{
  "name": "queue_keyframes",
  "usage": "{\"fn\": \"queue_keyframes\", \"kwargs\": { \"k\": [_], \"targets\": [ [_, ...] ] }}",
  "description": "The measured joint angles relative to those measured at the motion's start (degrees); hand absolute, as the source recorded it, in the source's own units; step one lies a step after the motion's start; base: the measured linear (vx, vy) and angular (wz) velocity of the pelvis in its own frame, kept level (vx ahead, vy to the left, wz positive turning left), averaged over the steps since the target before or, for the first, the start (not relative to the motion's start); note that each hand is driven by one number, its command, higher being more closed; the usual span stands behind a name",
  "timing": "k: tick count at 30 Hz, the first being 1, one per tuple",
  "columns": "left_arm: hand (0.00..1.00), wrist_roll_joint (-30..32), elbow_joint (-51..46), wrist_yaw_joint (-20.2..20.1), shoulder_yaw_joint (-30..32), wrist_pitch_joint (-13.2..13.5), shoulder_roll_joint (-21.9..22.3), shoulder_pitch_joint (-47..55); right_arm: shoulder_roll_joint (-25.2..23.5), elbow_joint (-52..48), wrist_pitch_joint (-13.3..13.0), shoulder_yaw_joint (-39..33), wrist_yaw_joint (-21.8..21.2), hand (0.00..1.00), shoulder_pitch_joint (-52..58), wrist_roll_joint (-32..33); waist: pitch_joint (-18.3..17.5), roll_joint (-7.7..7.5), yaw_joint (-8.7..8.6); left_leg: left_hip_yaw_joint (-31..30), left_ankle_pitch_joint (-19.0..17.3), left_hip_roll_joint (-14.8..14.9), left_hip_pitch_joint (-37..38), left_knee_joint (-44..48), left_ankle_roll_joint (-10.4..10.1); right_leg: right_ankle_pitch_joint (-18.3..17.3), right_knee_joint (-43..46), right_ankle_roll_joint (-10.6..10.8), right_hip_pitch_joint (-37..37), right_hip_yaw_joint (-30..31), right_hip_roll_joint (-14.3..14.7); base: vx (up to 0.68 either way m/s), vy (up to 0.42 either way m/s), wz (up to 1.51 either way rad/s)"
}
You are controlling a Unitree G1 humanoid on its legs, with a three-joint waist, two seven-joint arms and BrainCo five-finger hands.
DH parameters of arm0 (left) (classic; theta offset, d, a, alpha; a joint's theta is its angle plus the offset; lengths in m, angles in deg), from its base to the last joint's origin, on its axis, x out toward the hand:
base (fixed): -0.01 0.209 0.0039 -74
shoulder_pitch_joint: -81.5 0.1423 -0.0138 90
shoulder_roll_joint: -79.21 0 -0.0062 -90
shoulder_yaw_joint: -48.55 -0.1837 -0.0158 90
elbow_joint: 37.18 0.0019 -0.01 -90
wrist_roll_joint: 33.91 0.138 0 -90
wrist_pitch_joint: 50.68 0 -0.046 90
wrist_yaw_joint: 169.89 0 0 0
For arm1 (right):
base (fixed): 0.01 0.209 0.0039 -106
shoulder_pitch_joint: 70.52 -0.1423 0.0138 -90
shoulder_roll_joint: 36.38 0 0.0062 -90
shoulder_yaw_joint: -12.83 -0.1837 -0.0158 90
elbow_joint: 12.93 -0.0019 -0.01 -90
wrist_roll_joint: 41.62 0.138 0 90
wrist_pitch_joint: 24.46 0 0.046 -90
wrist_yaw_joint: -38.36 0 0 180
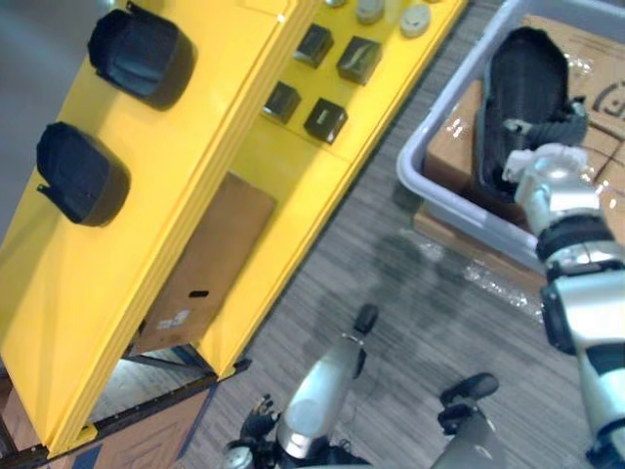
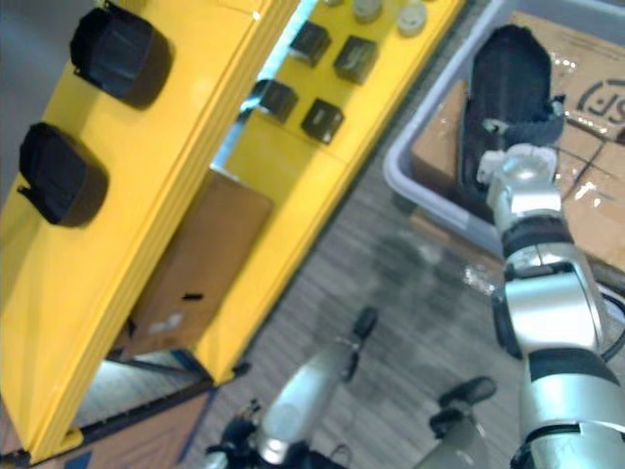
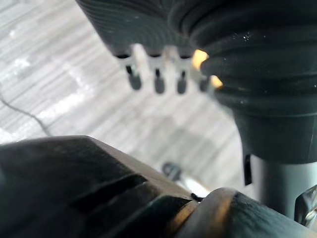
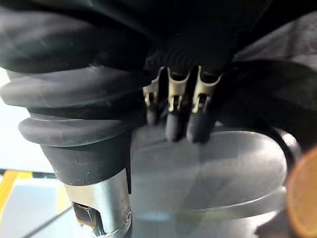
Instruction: Walk over and take plastic housings, then place them on the shelf
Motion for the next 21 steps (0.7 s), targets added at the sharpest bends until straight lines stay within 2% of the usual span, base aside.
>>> {"fn": "queue_keyframes", "kwargs": {
  "k": [10,14,17,20,21],
  "targets": [
    [0.00,0.60,1.12,2.39,0.02,0.13,0.01,0.01,1.03,0.05,1.43,-2.63,1.09,0.00,1.83,-0.08,0.10,-0.14,-1.90,1.22,-0.20,0.68,0.42,0.30,0.09,1.74,-2.14,-0.20,0.41,1.45,1.24,-0.03,0.012,-0.09],
    [0.00,2.47,1.34,5.97,0.44,1.46,-0.12,0.01,1.39,0.05,1.70,-2.63,0.67,0.00,2.60,-1.22,0.53,-0.73,-3.07,1.73,-0.53,1.07,0.43,0.85,0.15,2.60,-3.42,-0.28,0.86,1.77,1.89,-0.02,0.021,-0.08],
    [0.00,2.73,0.74,8.54,0.47,2.42,-0.35,-0.29,1.35,0.05,0.56,-2.56,-1.39,0.00,2.78,-1.34,0.99,-1.37,-3.56,2.15,-1.06,1.51,0.35,1.55,0.06,3.02,-3.98,-0.37,0.86,2.42,2.53,-0.02,0.014,-0.12],
    [0.00,2.72,-0.31,9.10,0.47,2.40,-1.05,-0.58,1.24,-0.02,-2.83,-2.45,-3.22,0.00,3.37,-1.32,1.35,-1.87,-4.16,2.27,-1.91,2.06,-0.30,3.09,-0.01,3.11,-3.95,-0.47,0.69,2.72,3.24,-0.01,0.008,-0.09],
    [0.00,2.72,-1.05,9.21,0.47,2.40,-1.42,-0.61,1.22,-0.20,-4.73,-2.45,-4.39,0.00,3.52,-1.37,1.51,-2.10,-4.39,2.36,-1.91,2.15,-0.35,3.09,-0.01,3.33,-3.94,-0.47,0.69,2.79,3.49,0.01,-0.008,-0.10]
  ]
}}
